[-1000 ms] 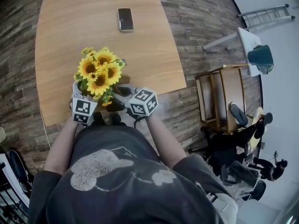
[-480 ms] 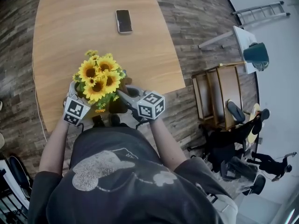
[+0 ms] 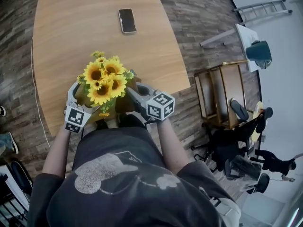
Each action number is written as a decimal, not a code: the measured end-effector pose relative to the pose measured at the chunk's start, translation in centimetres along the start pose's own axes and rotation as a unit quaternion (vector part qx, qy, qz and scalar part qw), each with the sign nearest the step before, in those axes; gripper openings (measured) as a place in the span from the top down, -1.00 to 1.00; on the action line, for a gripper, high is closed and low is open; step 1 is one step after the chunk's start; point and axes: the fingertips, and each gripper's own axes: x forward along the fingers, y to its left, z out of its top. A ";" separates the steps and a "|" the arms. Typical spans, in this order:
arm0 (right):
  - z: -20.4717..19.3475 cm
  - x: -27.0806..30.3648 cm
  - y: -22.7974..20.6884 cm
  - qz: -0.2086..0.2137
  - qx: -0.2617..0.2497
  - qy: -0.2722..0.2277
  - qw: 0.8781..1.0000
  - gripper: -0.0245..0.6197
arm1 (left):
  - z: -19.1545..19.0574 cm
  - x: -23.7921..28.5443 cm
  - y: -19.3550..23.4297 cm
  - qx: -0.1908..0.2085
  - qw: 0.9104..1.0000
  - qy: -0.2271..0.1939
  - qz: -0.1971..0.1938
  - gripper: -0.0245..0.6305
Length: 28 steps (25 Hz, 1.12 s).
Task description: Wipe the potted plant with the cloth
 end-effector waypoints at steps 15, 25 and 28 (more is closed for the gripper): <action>2.5 -0.7 -7.2 0.033 0.009 0.000 0.999 0.79 | -0.6 0.2 -2.1 -0.105 0.969 0.026 0.223 -0.89; 2.3 0.5 -7.6 0.125 -0.043 0.054 0.990 0.79 | 1.9 2.7 -0.8 -0.165 0.904 -0.008 0.394 -0.91; 2.1 1.0 -7.4 0.148 -0.059 0.068 0.985 0.79 | 1.3 3.1 -0.4 -0.170 0.894 0.004 0.415 -0.81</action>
